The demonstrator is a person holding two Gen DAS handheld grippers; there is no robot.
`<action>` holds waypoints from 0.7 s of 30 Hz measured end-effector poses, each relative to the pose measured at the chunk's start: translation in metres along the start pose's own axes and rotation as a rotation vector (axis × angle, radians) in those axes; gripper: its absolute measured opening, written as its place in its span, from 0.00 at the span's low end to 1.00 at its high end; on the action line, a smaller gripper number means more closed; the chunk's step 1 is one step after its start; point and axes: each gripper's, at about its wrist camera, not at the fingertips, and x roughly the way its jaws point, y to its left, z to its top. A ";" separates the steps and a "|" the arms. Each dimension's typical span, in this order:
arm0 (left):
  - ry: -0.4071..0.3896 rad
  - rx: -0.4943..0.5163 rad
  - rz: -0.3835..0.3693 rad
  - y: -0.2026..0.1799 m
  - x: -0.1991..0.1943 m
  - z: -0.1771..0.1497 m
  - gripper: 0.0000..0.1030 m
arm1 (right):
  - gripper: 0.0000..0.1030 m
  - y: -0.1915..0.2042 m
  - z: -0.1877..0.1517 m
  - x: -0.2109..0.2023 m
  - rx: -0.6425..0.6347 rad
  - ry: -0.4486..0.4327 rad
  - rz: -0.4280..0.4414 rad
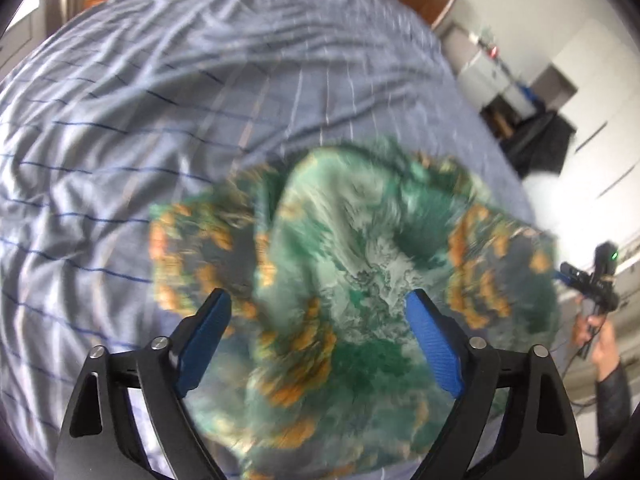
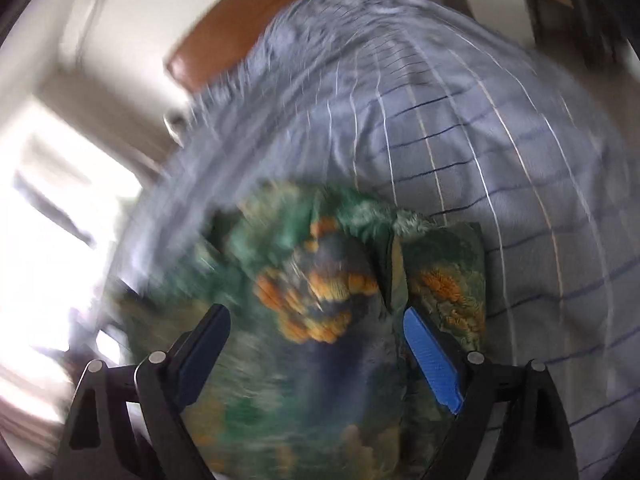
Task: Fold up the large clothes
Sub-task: 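Lift the hem with both tools and fold it over toward the collar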
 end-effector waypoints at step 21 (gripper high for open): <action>-0.401 0.024 0.468 -0.032 0.009 0.055 0.08 | 0.14 0.093 0.040 -0.025 -0.372 -0.467 -0.567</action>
